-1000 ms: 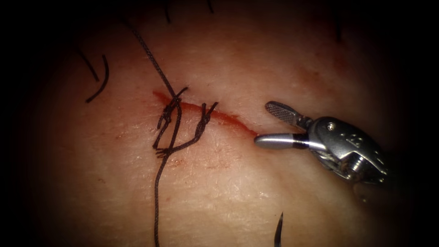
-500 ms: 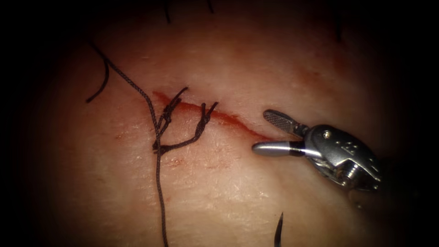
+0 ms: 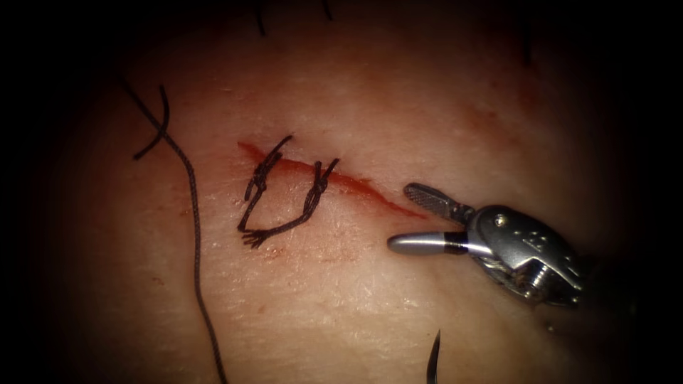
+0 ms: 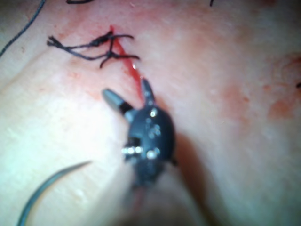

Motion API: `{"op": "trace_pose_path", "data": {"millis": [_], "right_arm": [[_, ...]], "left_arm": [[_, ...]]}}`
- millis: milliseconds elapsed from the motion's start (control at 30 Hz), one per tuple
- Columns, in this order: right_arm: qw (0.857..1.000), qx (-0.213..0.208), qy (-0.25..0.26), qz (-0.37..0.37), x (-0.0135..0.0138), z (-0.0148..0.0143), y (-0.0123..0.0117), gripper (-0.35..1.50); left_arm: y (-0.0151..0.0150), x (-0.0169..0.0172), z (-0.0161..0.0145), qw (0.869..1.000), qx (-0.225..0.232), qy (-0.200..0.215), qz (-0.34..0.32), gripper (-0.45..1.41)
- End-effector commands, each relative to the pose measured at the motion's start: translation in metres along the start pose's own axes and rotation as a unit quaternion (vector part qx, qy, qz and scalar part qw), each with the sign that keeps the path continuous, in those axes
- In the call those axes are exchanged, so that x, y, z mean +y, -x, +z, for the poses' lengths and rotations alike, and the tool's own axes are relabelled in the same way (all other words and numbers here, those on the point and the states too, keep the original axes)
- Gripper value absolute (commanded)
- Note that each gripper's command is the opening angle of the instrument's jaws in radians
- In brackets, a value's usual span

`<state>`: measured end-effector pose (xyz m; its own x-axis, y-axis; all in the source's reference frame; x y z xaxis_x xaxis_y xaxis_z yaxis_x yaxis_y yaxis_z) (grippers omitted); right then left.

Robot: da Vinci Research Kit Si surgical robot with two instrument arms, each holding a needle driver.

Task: Wound Closure
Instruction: Pull the other end of the thread taut using the left gripper

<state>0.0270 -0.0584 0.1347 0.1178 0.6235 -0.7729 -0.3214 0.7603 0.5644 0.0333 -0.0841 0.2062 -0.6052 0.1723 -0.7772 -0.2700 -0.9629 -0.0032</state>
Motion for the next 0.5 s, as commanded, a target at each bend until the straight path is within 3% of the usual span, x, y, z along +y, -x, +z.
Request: {"op": "trace_pose_path", "data": {"millis": [33,67,100,400,500], "right_arm": [[1.000,0.000,-0.001,0.001,-0.0001,0.0008,0.0005,1.33],[1.000,0.000,-0.001,0.001,-0.0001,0.0007,0.0005,1.33],[1.000,0.000,-0.001,0.001,-0.0001,0.0007,0.0005,1.33],[1.000,0.000,-0.002,0.001,-0.0002,0.0002,0.0005,1.33],[1.000,0.000,-0.002,0.001,-0.0001,0.0002,0.0005,1.33]], "left_arm": [[0.0000,0.0006,0.0013,1.000,0.007,-0.001,-0.025,1.19],[-0.0004,0.0008,0.0020,0.999,0.010,-0.008,-0.045,1.34],[-0.0007,0.0008,0.0024,0.998,0.014,-0.013,-0.063,1.38],[-0.0028,0.0020,0.0035,0.991,0.018,-0.028,-0.129,1.29],[-0.0050,0.0044,0.0036,0.990,0.035,0.001,-0.137,1.28]]}}
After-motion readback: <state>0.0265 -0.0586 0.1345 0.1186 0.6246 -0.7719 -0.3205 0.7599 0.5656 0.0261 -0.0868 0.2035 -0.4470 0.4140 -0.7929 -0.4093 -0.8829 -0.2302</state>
